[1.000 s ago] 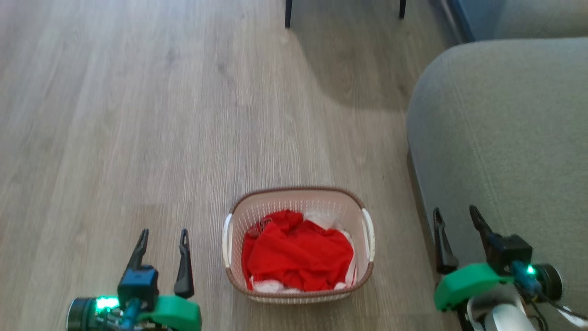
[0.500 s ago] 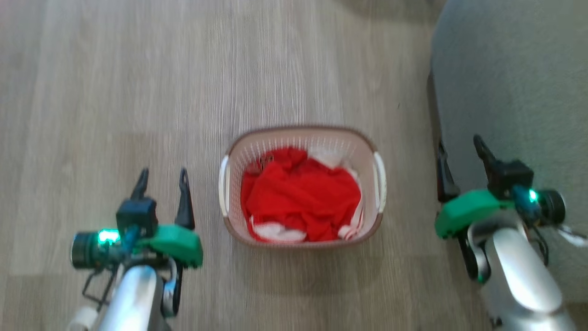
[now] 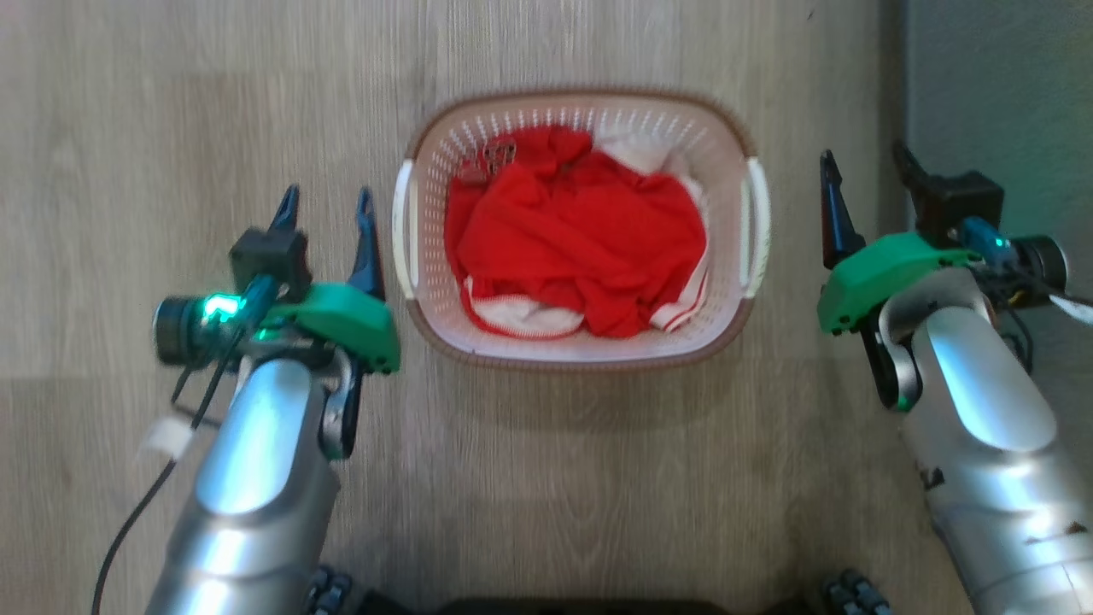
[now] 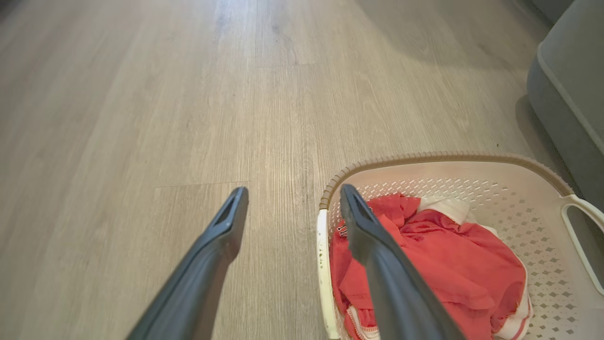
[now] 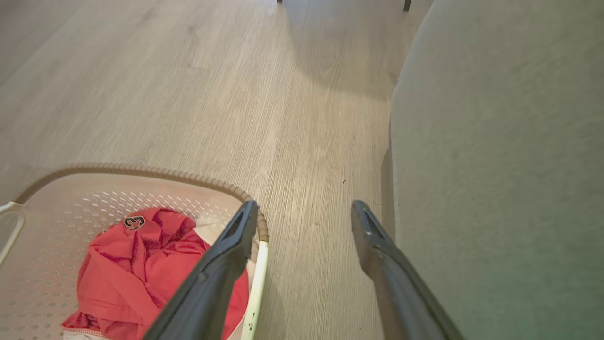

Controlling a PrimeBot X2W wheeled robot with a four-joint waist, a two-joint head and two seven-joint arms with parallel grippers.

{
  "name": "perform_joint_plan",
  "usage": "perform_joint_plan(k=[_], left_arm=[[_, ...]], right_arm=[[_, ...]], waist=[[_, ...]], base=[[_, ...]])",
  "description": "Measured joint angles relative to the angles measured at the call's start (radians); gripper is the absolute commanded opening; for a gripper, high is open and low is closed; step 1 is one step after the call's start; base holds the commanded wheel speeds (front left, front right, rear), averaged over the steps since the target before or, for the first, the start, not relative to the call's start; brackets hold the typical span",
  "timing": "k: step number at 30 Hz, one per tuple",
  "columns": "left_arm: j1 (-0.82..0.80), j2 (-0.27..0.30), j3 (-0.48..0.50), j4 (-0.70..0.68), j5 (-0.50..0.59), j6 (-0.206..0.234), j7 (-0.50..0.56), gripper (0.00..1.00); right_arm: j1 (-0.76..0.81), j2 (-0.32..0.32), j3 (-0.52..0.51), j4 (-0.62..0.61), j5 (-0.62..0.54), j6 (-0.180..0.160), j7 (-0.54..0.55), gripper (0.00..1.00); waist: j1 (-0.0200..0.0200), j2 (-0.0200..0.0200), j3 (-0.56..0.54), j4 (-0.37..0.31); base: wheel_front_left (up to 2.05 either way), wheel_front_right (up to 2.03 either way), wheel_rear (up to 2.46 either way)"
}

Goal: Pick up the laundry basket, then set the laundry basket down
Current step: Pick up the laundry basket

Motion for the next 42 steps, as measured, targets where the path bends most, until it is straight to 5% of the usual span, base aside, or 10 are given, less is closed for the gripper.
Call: perform_joint_plan(k=[22, 42], left_arm=[[-0.257, -0.007, -0.210, 0.263, -0.131, -0.007, -0.001, 1.00], [-0.388, -0.010, -0.375, 0.378, -0.227, -0.007, -0.001, 1.00]], right_arm=[[-0.174, 0.003, 0.053, 0.162, 0.048, 0.000, 0.000, 1.00], [-0.274, 0.038, 0.059, 0.280, 0.070, 0.000, 0.000, 1.00]], waist=[[-0.0003, 0.0000, 0.275, 0.038], [-0.0005, 0.0000, 0.358, 0.050]], base=[[0.00, 0.00, 0.00], [0.00, 0.00, 0.00]])
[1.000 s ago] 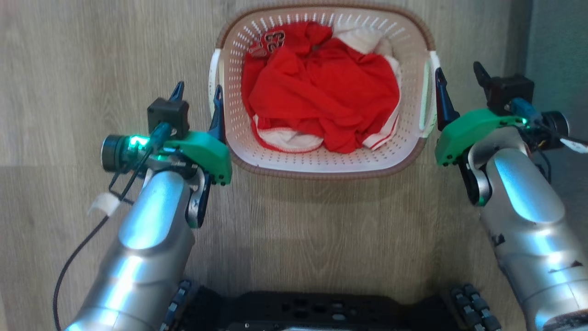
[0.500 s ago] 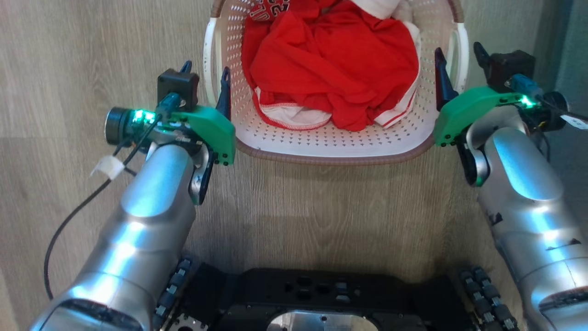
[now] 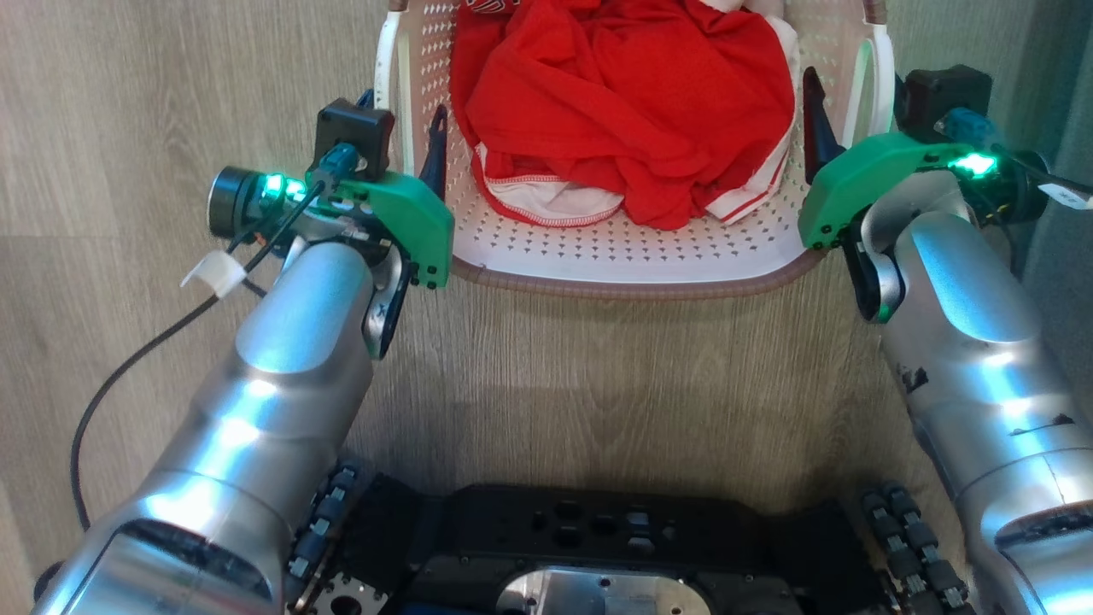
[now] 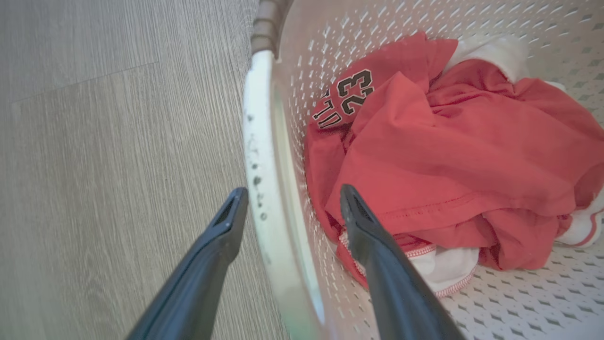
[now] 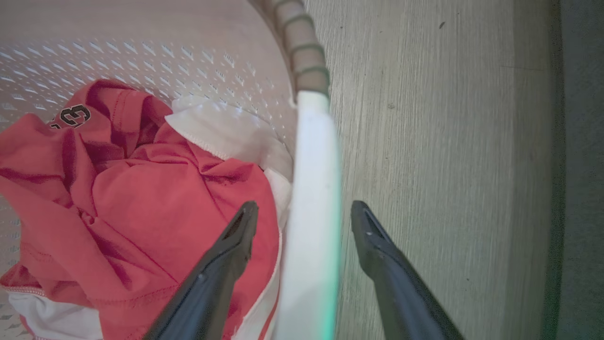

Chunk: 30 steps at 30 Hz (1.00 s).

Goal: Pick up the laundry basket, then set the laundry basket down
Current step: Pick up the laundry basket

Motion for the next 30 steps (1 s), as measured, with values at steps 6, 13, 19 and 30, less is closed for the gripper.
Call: perform_joint_plan(k=[6, 13, 19, 30], left_arm=[[-0.021, 0.000, -0.035, 0.018, -0.017, 0.003, 0.000, 1.00], [-0.023, 0.000, -0.073, 0.032, -0.048, 0.007, 0.000, 0.89], [-0.033, -0.001, -0.102, 0.050, -0.076, 0.014, 0.000, 0.00], [-0.034, -0.001, -0.148, 0.056, -0.120, 0.031, 0.000, 0.00]], right_arm=[[0.000, 0.005, 0.003, 0.004, 0.000, 0.000, 0.000, 1.00], [0.000, 0.008, -0.006, 0.004, -0.008, 0.000, 0.000, 0.73], [0.000, 0.016, -0.031, 0.008, -0.019, 0.000, -0.002, 0.00], [-0.008, 0.020, -0.044, 0.055, -0.024, 0.000, -0.005, 0.00]], waist=[[0.0000, 0.0000, 0.002, -0.006], [0.0000, 0.0000, 0.006, -0.006], [0.0000, 0.0001, 0.002, -0.001], [0.0000, 0.0001, -0.023, 0.003]], base=[[0.00, 0.00, 0.00], [0.00, 0.00, 0.00], [0.00, 0.00, 0.00], [0.00, 0.00, 0.00]])
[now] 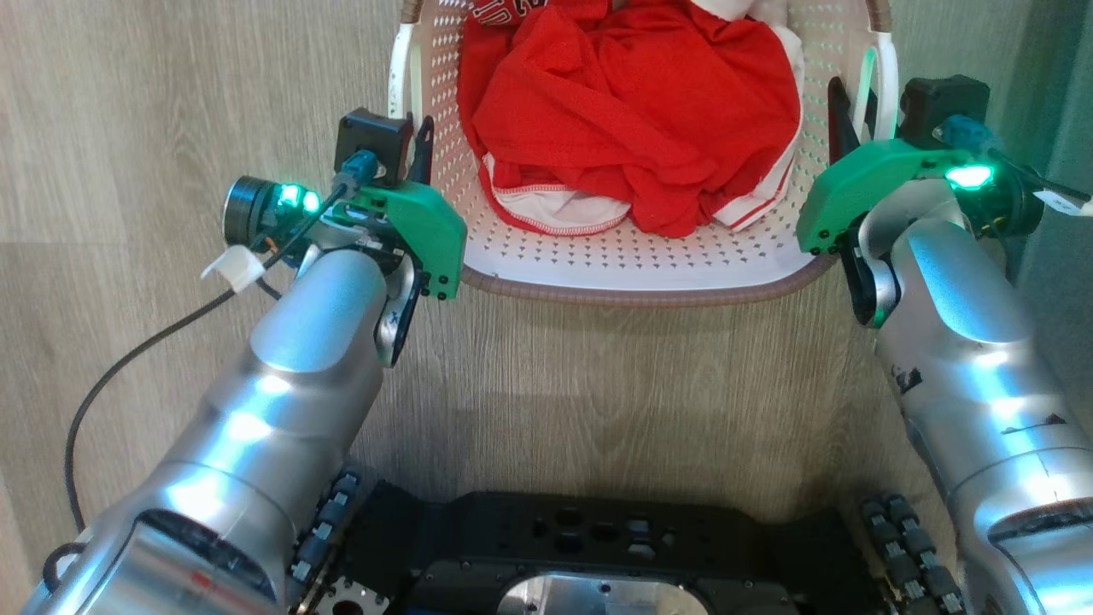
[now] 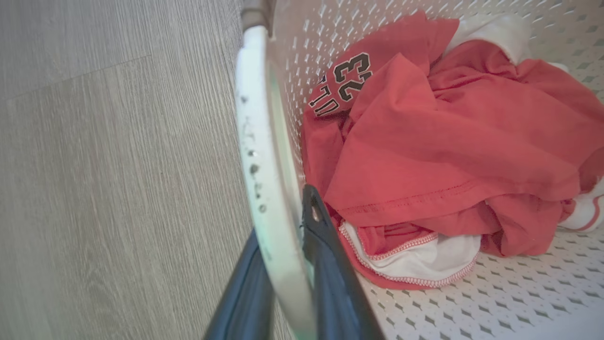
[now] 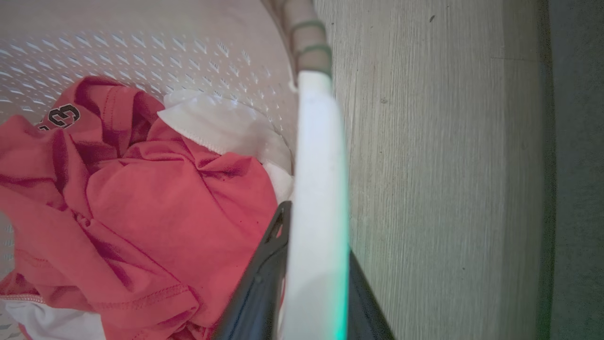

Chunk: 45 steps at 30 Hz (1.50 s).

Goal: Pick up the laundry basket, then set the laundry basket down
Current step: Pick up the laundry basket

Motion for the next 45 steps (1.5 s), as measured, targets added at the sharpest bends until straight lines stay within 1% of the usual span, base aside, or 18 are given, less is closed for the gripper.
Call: perform_joint_plan(k=[5, 10, 16, 18, 21, 26, 31, 36, 37, 39, 45], left_arm=[[0.003, 0.000, -0.019, 0.005, -0.020, 0.003, 0.000, 0.00], [0.034, 0.000, -0.049, 0.010, -0.056, 0.004, 0.000, 0.00], [0.077, -0.001, -0.096, 0.036, -0.111, 0.003, 0.000, 0.00], [0.093, -0.002, -0.119, 0.051, -0.138, 0.001, 0.000, 0.00], [0.117, -0.002, -0.155, 0.071, -0.179, -0.015, 0.016, 0.00], [0.164, -0.002, -0.212, 0.087, -0.242, -0.024, 0.067, 0.00], [0.240, -0.002, -0.259, 0.102, -0.293, -0.033, 0.113, 0.00], [0.319, -0.002, -0.306, 0.114, -0.327, -0.041, 0.134, 0.00], [0.349, -0.003, -0.318, 0.119, -0.340, -0.042, 0.146, 0.00], [0.379, -0.003, -0.336, 0.125, -0.353, -0.042, 0.150, 0.00], [0.457, -0.002, -0.369, 0.148, -0.378, -0.053, 0.166, 0.00]], right_arm=[[-0.003, 0.001, 0.007, 0.024, 0.007, 0.000, 0.000, 0.00], [-0.003, 0.001, 0.035, 0.079, 0.035, 0.000, -0.003, 0.00], [-0.002, 0.003, 0.093, 0.172, 0.098, 0.000, 0.000, 0.00], [0.001, 0.006, 0.118, 0.194, 0.128, 0.000, 0.019, 0.00], [0.014, 0.008, 0.156, 0.219, 0.168, 0.000, 0.042, 0.00], [0.063, 0.009, 0.213, 0.244, 0.239, 0.000, 0.094, 0.00], [0.145, 0.013, 0.268, 0.258, 0.309, 0.000, 0.144, 0.00], [0.232, 0.016, 0.316, 0.269, 0.372, 0.000, 0.184, 0.00], [0.267, 0.018, 0.333, 0.272, 0.392, 0.000, 0.196, 0.00], [0.300, 0.022, 0.350, 0.274, 0.414, 0.000, 0.209, 0.00], [0.392, 0.026, 0.412, 0.264, 0.485, 0.000, 0.227, 0.00]], waist=[[0.0000, 0.0000, -0.021, -0.001], [0.0000, 0.0000, -0.062, -0.002], [0.0000, 0.0000, -0.134, -0.004], [-0.0001, 0.0000, -0.163, -0.004], [-0.0001, 0.0000, -0.210, -0.004], [-0.0001, 0.0000, -0.298, -0.001], [-0.0001, 0.0000, -0.397, 0.003], [-0.0001, 0.0000, -0.505, 0.008], [-0.0001, 0.0000, -0.550, 0.010], [-0.0002, 0.0000, -0.595, 0.012], [-0.0002, 0.0001, -0.725, 0.017]], base=[[0.00, 0.00, 0.00], [0.00, 0.00, 0.00], [0.00, 0.00, 0.00], [0.00, 0.00, 0.00], [0.00, 0.00, 0.00], [0.00, 0.00, 0.00], [0.00, 0.00, 0.00], [0.00, 0.00, 0.00], [0.00, 0.00, 0.00], [0.00, 0.00, 0.00], [0.00, 0.00, 0.00]])
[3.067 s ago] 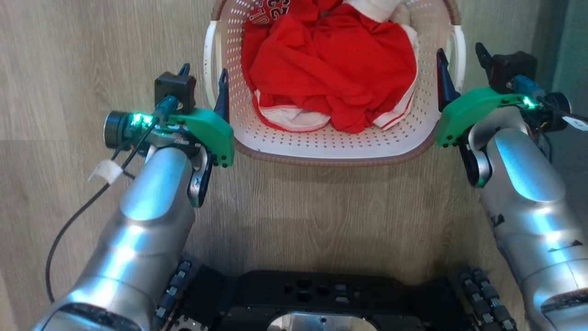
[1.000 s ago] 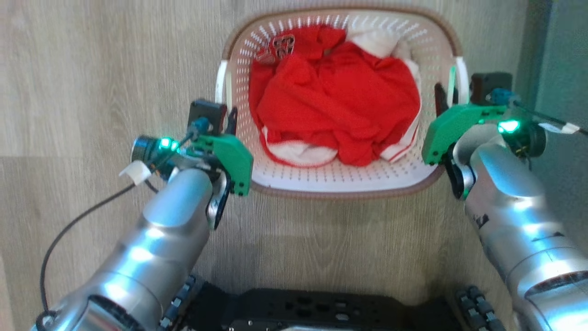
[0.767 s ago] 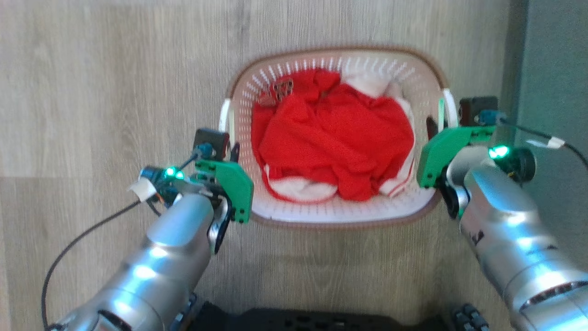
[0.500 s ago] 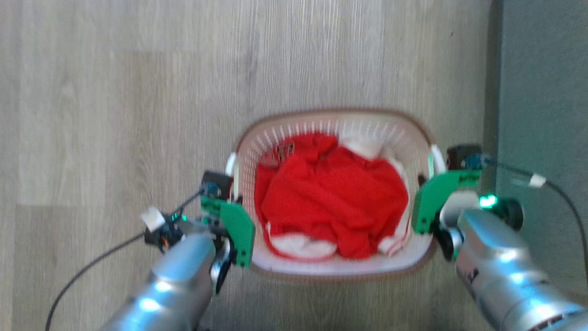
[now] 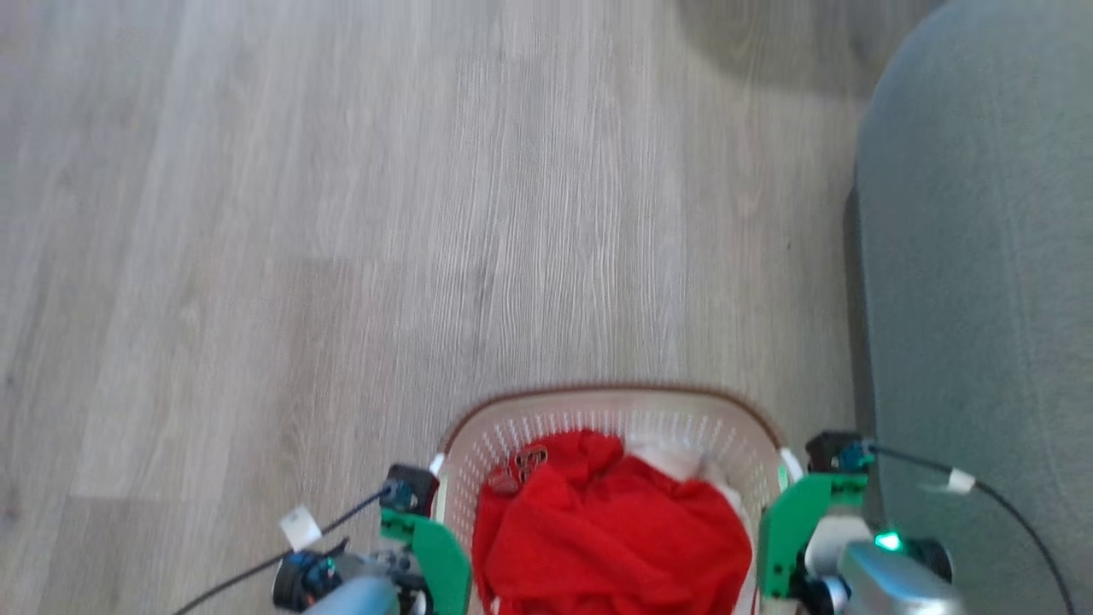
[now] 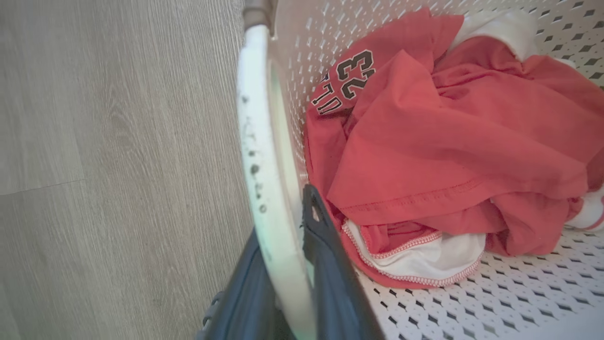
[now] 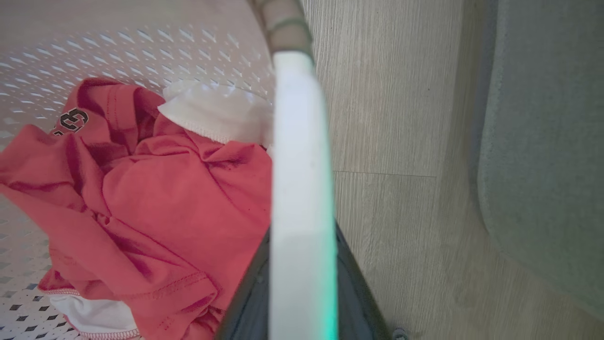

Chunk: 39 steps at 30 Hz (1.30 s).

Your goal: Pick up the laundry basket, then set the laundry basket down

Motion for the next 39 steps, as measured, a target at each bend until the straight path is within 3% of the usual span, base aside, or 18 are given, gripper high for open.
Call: perform_joint_plan(k=[13, 39], left_arm=[[0.091, 0.000, -0.045, 0.054, -0.011, -0.032, 0.013, 0.00], [0.088, 0.001, -0.094, 0.074, -0.027, -0.042, 0.025, 0.00]], right_arm=[[0.121, 0.004, 0.143, -0.024, 0.153, 0.000, 0.010, 0.00], [0.110, 0.004, 0.305, 0.004, 0.312, 0.000, -0.007, 0.00]], waist=[[0.0000, -0.0001, -0.229, -0.009], [0.0000, -0.0001, -0.239, -0.022]], base=[[0.00, 0.00, 0.00], [0.00, 0.00, 0.00]])
